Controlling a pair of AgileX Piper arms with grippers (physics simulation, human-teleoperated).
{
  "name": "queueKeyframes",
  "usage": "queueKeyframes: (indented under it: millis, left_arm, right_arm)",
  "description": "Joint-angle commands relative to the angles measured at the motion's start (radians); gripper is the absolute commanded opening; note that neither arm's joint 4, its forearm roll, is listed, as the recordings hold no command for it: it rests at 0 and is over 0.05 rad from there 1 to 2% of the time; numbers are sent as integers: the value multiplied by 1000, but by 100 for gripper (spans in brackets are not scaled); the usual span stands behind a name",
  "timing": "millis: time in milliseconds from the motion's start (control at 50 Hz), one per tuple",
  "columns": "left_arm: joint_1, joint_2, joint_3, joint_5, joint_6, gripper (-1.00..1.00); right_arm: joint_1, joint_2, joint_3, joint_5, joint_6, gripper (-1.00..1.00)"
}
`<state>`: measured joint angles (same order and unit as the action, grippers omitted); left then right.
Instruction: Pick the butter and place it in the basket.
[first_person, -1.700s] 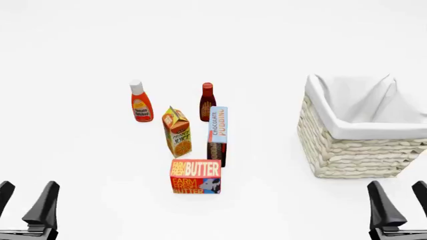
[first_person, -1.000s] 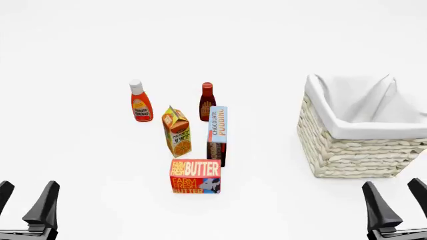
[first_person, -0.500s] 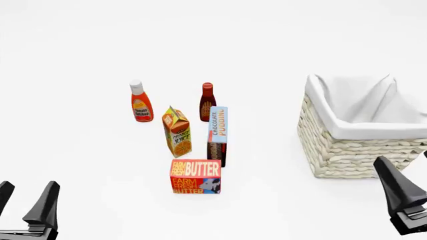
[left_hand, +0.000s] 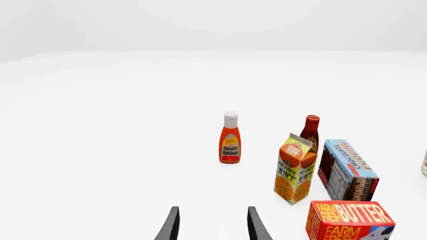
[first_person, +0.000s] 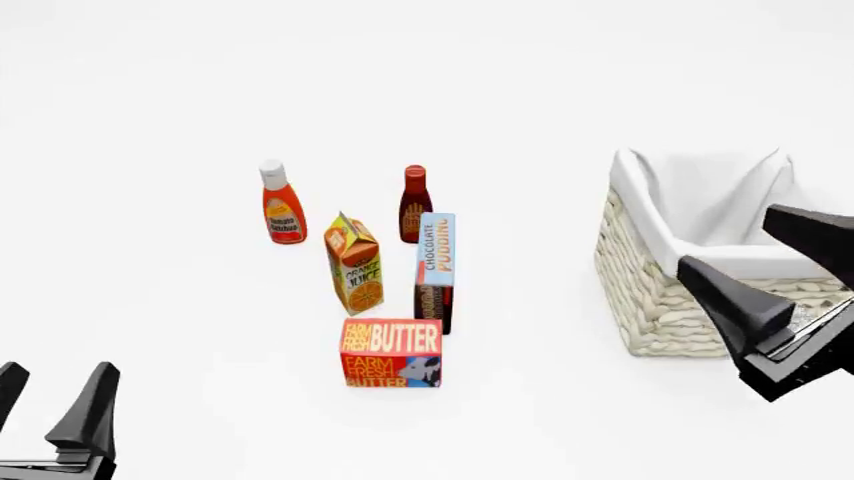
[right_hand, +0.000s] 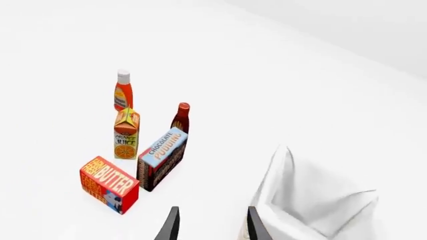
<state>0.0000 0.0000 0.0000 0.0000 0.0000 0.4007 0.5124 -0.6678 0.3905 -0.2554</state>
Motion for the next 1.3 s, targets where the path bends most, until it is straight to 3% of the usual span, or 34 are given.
queueKeyframes:
  millis: [20, 140, 580, 1300]
  left_arm:
    - [0, 0, 0, 0, 0, 100]
    - [0, 0, 0, 0, 0, 100]
    - [0, 0, 0, 0, 0, 100]
    - [0, 0, 0, 0, 0, 100]
  right_arm:
    - [62, 126, -102, 50, -87, 100]
    - [87, 210, -131, 68, -139, 100]
    - [119, 417, -275, 154, -246, 100]
    - [165, 610, -422, 241, -322, 100]
